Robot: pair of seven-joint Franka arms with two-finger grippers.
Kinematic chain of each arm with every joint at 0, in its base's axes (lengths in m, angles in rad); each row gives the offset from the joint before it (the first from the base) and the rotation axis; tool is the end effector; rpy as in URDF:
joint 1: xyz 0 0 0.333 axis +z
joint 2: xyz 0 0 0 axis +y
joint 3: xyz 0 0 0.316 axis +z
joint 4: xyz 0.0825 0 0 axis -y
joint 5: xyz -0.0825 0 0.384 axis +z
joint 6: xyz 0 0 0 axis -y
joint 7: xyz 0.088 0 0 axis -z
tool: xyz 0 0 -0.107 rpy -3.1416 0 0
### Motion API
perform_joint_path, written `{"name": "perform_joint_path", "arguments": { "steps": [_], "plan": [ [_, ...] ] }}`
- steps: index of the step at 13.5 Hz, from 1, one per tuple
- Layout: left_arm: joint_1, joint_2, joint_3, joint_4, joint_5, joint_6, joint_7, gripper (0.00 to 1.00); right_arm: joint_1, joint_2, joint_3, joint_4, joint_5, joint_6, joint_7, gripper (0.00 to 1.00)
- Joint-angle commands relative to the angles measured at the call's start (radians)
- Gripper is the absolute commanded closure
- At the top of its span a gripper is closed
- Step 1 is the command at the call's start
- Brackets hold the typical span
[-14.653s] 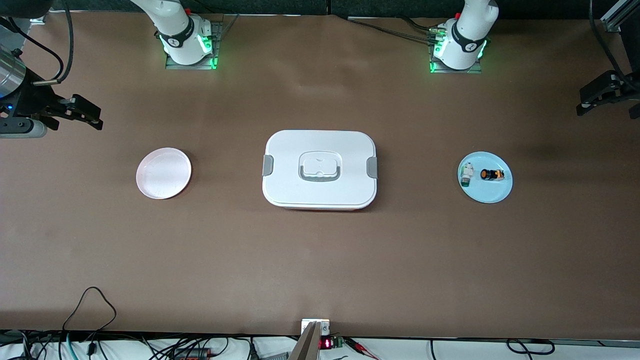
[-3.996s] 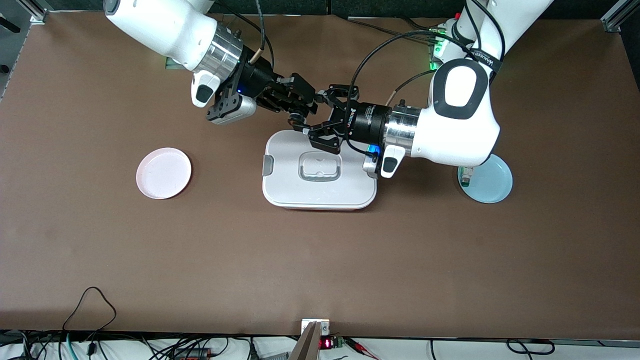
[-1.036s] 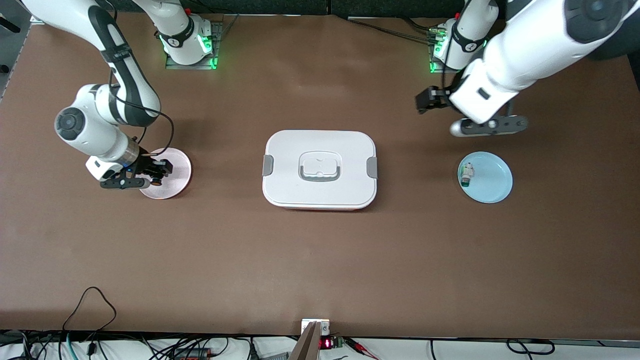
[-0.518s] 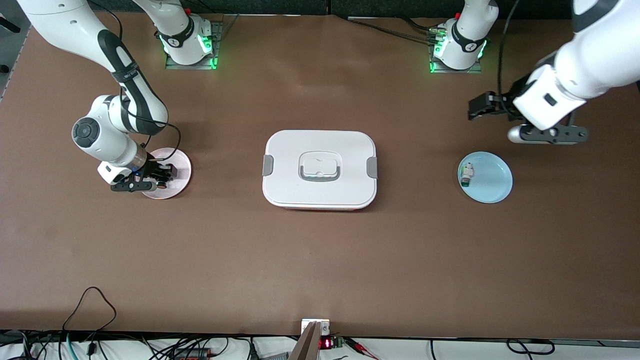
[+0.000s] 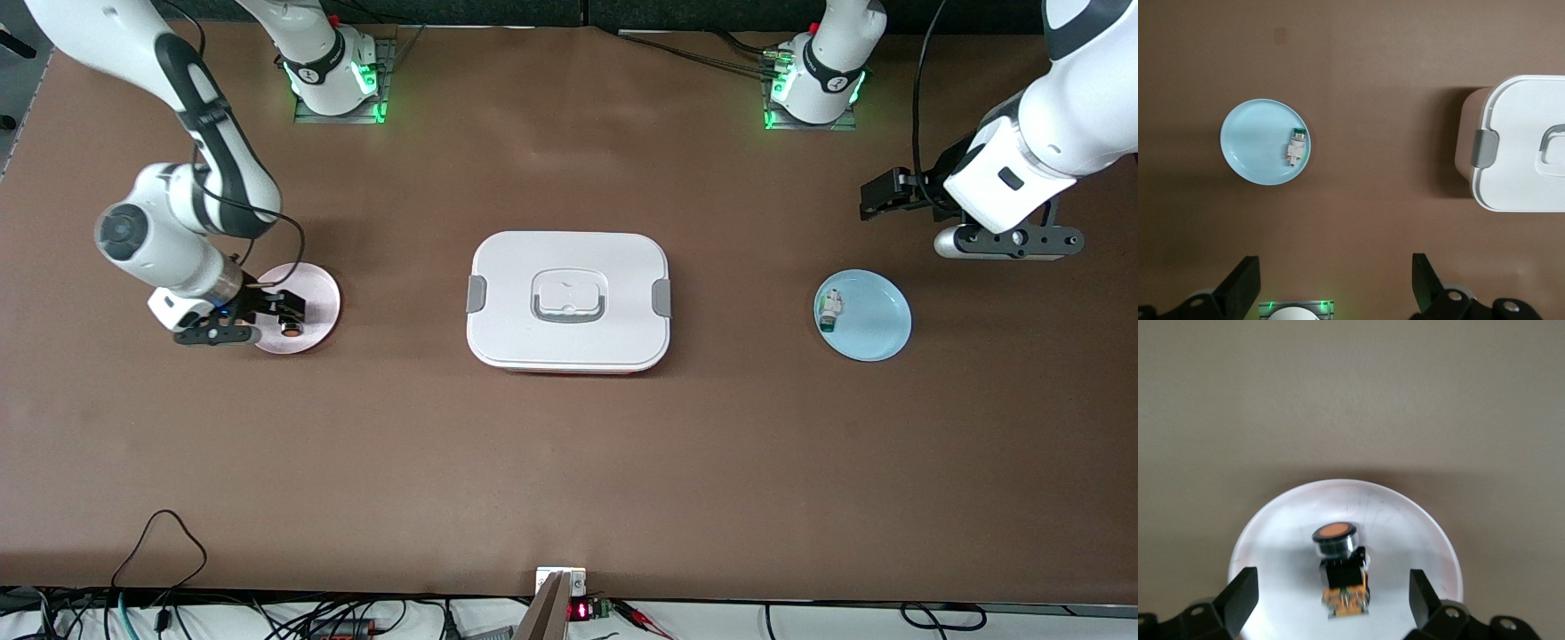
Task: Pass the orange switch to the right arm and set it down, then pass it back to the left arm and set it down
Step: 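Lower the switch onto the white plate, open and raise the right gripper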
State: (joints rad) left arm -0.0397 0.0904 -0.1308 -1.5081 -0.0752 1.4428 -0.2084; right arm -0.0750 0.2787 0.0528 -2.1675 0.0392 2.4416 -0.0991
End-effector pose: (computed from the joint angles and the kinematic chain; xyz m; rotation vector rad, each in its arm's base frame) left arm 0.5578 -0.1016 0.5936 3.0740 0.0518 -0.2596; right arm 0.5630 -0.0126 0.2649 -3.1009 -0.0696 0.0031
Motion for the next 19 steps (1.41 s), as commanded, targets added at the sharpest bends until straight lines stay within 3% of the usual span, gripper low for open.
{"name": "perform_joint_path", "arguments": {
  "steps": [1, 6, 9, 13, 19],
  "plan": [
    [0.006, -0.023, 0.011, -0.008, 0.069, 0.007, 0.018, 0.00, -0.035, -0.125, 0.012, 0.093, -0.015, -0.221, -0.013, 0.00],
    [0.090, -0.015, -0.001, 0.028, 0.034, 0.007, 0.092, 0.00, -0.039, -0.207, 0.013, 0.423, -0.005, -0.713, 0.001, 0.00],
    [0.121, -0.012, -0.006, 0.040, 0.028, 0.007, 0.197, 0.00, -0.020, -0.223, 0.018, 0.526, -0.012, -0.887, 0.059, 0.00],
    [0.119, 0.000, -0.026, 0.060, 0.078, 0.017, 0.201, 0.00, 0.050, -0.219, -0.056, 0.640, -0.016, -0.998, 0.070, 0.00],
    [0.119, -0.005, -0.023, 0.071, 0.080, 0.025, 0.178, 0.00, 0.063, -0.219, -0.056, 0.640, -0.021, -0.937, 0.059, 0.00]
  ]
}}
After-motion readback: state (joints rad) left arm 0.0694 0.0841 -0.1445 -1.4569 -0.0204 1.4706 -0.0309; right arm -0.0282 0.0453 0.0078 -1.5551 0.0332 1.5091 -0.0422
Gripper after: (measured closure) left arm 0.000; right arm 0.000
